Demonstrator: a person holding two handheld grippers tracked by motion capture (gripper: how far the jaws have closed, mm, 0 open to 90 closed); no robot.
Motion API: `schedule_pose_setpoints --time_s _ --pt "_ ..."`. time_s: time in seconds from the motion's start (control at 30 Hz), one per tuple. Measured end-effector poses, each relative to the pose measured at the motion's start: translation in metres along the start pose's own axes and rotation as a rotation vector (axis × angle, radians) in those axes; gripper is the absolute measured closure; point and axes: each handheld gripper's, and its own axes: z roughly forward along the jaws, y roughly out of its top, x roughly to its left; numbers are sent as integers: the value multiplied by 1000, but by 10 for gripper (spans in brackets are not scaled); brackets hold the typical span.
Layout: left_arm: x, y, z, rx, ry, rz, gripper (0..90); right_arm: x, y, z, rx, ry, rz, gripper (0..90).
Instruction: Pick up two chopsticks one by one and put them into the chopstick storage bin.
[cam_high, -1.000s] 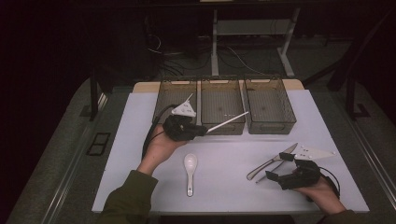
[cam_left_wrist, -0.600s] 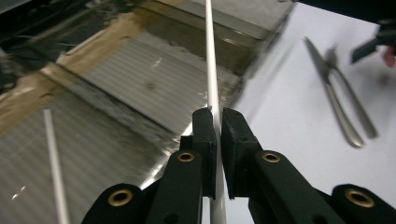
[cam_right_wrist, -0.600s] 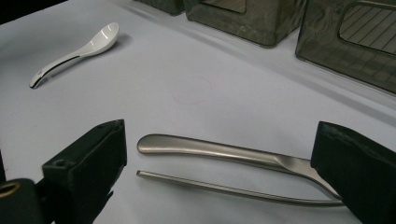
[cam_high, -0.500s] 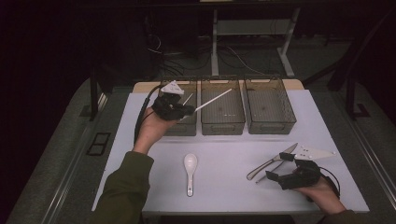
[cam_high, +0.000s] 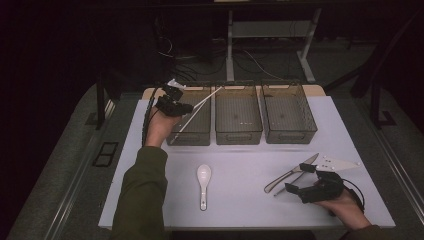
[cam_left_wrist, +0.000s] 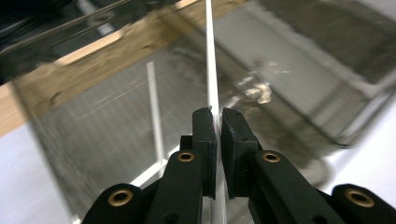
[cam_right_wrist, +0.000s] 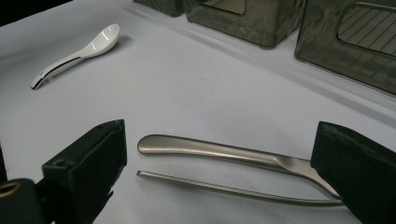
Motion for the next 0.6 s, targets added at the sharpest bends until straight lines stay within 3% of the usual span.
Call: schedule_pose_setpoints --time_s 0.1,0.2,0.37,0.6 --pt "10 -6 4 -4 27 -49 838 0 0 0 -1 1 1 36" --pt "16 -8 6 -7 53 -73 838 0 0 0 0 1 0 36" --pt "21 -11 13 13 60 -91 837 0 0 0 0 3 1 36" --pt "18 -15 28 62 76 -111 836 0 0 -1 -2 3 2 36"
